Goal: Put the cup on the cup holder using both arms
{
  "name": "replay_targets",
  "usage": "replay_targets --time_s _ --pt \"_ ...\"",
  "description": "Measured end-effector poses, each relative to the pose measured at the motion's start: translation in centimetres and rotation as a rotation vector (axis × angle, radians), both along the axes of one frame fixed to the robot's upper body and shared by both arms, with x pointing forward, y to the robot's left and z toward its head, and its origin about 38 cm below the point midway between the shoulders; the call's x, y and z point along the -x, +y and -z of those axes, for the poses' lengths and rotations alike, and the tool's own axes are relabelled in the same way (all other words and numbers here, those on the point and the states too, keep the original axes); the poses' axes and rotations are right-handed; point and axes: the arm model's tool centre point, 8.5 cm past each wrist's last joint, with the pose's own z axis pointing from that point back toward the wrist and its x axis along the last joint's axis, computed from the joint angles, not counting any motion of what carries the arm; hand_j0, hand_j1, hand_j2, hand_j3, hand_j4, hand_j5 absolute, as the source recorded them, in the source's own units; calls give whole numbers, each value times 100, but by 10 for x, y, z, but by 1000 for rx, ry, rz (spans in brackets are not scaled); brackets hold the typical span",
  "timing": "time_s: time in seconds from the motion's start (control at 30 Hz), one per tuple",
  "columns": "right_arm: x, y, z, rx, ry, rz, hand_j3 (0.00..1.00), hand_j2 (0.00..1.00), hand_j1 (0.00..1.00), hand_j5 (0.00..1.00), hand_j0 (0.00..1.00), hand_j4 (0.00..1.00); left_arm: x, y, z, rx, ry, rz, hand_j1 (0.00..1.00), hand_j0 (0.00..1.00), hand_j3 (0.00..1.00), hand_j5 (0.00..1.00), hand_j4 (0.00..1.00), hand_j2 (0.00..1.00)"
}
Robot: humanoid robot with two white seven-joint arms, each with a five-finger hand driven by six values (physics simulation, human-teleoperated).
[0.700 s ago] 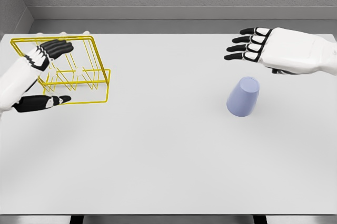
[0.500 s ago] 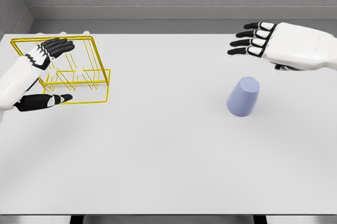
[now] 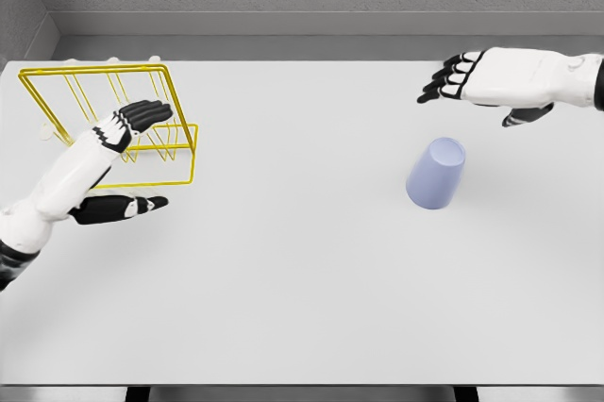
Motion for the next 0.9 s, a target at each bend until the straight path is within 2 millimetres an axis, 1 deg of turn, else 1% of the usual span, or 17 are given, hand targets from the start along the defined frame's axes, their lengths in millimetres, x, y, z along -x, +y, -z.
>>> replay_targets --time_s 0.03,0.1,0.23,0.33,0.47,0.57,0.63,0.73,0.9 --pt "-1 1 8 19 13 0 99 99 99 99 99 99 0 -6 3 28 18 19 100 100 100 100 100 100" --pt "-5 -1 21 58 29 15 99 99 99 99 99 99 3 -17 15 76 83 62 100 100 100 100 100 100" --pt "-8 0 45 122 47 23 99 99 99 99 99 99 15 -34 40 146 223 141 100 100 100 100 100 100" --pt "-9 7 52 146 47 10 99 99 99 99 99 99 24 -37 52 195 325 181 100 100 100 100 100 100" --pt "-8 14 58 164 46 -7 99 99 99 99 99 99 30 -37 58 254 409 200 100 100 100 100 100 100" --pt "-7 17 60 172 44 -18 99 99 99 99 99 99 31 -35 64 288 519 201 100 100 100 100 100 100" --pt "-4 22 58 174 34 -34 99 99 99 99 99 99 29 -34 70 325 614 190 100 100 100 100 100 100" --pt "-2 23 53 174 23 -43 99 99 99 99 99 99 27 -31 75 386 714 170 100 100 100 100 100 100" --pt "6 26 44 183 -2 -71 99 99 99 99 99 99 22 -27 82 472 814 136 100 100 100 100 100 100"
